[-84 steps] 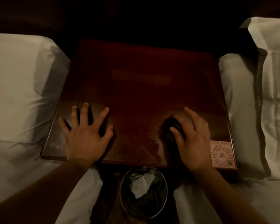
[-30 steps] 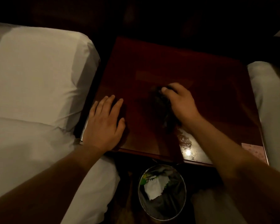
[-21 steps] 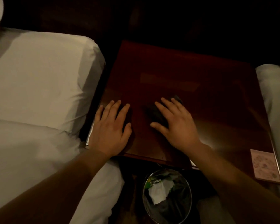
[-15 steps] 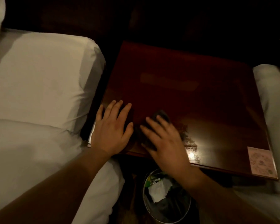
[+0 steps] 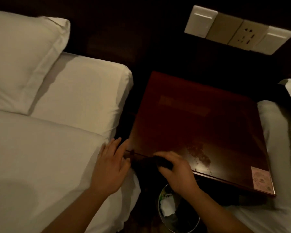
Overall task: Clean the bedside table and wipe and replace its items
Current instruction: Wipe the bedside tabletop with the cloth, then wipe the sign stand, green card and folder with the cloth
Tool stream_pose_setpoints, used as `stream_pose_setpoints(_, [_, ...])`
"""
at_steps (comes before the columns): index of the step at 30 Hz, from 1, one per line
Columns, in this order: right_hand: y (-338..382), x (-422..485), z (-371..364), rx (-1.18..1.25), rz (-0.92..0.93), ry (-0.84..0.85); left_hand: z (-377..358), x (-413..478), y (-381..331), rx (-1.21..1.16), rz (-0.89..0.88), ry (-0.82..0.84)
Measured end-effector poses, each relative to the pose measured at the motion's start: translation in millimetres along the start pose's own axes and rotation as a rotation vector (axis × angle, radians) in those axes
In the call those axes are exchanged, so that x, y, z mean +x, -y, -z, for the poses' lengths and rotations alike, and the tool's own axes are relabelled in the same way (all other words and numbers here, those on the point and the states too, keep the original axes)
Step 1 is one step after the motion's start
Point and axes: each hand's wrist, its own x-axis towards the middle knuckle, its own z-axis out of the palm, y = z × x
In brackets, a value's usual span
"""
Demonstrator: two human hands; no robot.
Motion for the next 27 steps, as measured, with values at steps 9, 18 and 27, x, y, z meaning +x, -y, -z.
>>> stream_pose_setpoints(9, [85.9,28.5,-23.6,0.189,0.182,0.036,67.7,-51.3,36.6,0.172,0.162,-0.105])
stream_pose_setpoints(18, [147.0,35.0,-59.4,0.235,0.342,0.228,97.9,-117.8,48.2,0.238,0.432,-0.217])
stream_pose_setpoints(27, [223.2,14.8,-104.4,0.266,0.474,0.460,136.3,-202.8,61.7,0.187,0.706,-0.394])
